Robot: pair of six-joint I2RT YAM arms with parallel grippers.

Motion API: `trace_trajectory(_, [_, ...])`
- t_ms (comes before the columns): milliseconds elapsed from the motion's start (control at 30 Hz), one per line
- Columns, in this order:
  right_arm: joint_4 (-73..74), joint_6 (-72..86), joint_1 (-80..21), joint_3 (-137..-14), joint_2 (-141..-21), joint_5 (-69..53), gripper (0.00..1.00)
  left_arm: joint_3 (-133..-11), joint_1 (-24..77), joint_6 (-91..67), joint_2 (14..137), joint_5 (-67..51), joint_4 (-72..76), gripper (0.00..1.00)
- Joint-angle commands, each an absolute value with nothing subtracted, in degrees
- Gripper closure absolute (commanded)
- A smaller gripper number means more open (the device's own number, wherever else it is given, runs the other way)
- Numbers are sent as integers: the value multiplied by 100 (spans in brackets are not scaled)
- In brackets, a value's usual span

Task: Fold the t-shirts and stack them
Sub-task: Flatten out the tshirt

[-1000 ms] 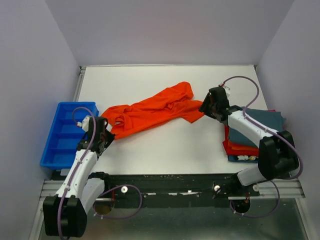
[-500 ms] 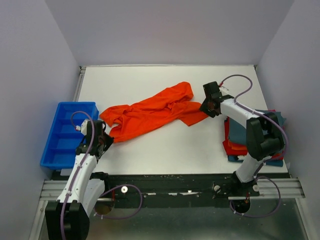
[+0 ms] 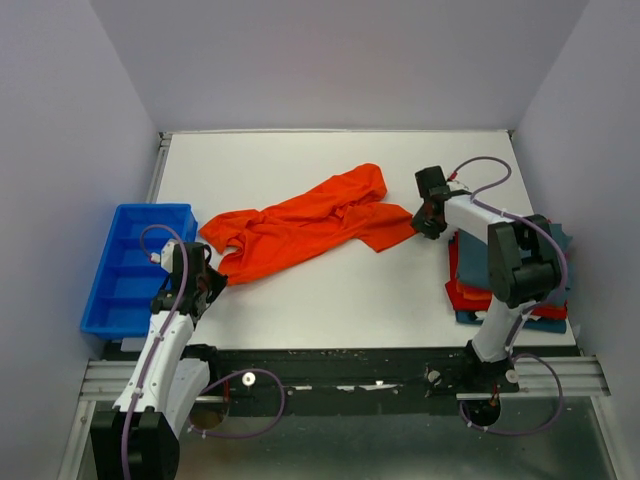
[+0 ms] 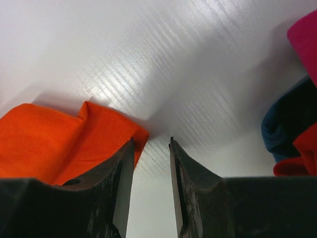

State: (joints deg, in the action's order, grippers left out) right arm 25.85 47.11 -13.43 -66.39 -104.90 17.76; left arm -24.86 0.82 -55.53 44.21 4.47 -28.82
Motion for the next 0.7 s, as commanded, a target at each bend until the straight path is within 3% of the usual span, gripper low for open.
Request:
trace_trajectory(0, [2637,4773,-1318,-6838,-10634,1759,57,-2487,53,-5572,4430,518,-2900,100])
trace_trajectory(267, [2864,4860,-1327,-7118,-10810,1863,55,-2557,53,-5581,4438,536,-2927,100])
trace_trajectory(667, [3094,4782,-1327,-7383,-10969,1907,62,-2558,53,-5572,4403,519,-2909,100])
